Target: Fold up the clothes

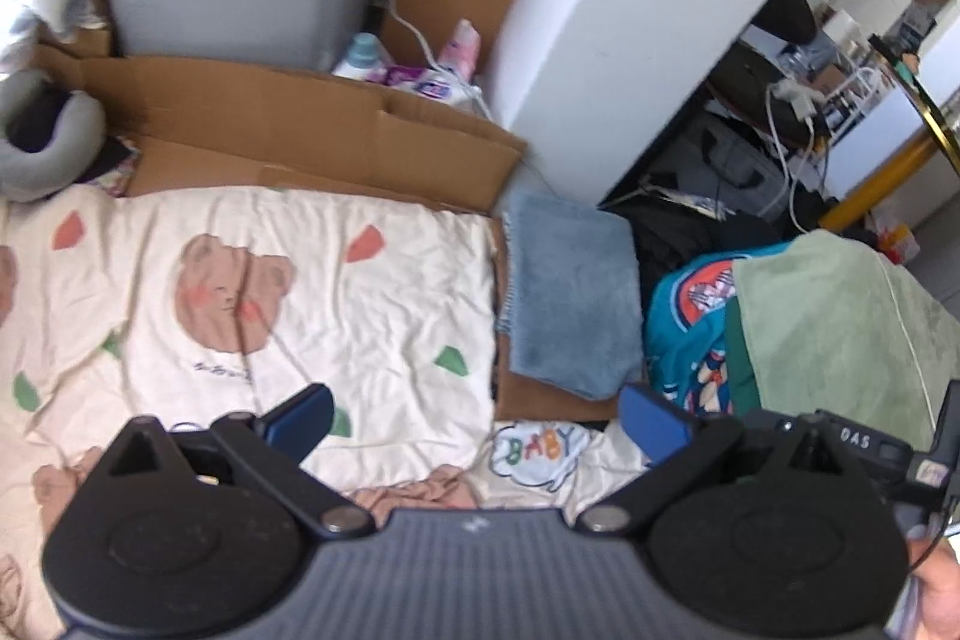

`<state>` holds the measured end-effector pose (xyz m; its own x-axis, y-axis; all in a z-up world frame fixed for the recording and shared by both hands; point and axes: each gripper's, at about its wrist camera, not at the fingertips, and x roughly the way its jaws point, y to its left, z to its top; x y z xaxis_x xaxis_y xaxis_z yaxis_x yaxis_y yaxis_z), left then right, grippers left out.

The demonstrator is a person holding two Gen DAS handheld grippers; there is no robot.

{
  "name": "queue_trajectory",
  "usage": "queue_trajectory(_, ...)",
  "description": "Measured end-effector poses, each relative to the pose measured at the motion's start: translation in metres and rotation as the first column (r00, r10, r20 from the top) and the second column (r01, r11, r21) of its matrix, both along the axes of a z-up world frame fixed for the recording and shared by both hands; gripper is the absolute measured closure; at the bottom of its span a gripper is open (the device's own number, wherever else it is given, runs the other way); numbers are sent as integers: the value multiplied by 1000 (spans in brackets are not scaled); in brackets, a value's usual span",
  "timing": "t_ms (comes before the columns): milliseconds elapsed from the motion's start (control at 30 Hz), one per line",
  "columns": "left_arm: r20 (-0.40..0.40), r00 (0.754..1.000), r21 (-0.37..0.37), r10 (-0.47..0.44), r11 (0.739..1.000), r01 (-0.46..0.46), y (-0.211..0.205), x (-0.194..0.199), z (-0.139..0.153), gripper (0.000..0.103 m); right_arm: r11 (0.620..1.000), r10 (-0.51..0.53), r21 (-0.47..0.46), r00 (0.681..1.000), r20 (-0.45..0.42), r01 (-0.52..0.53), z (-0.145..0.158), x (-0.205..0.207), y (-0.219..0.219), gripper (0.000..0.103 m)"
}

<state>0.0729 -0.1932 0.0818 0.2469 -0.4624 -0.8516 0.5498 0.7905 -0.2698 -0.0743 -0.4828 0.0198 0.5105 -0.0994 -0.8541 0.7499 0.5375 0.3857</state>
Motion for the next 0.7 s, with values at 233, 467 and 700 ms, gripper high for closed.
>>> queue_trajectory(233,59,995,2,82,997,-83,60,4,29,1,998,39,-40,999,15,-39,29,3,23,1)
queue_trajectory(467,114,979,8,169,985,-171,124,6,53,0,992,92,-84,995,25,-89,53,10,52,1)
queue_trajectory(700,200,948,12,249,966,-257,181,-10,60,0,977,169,-132,985,12,-166,61,19,89,1)
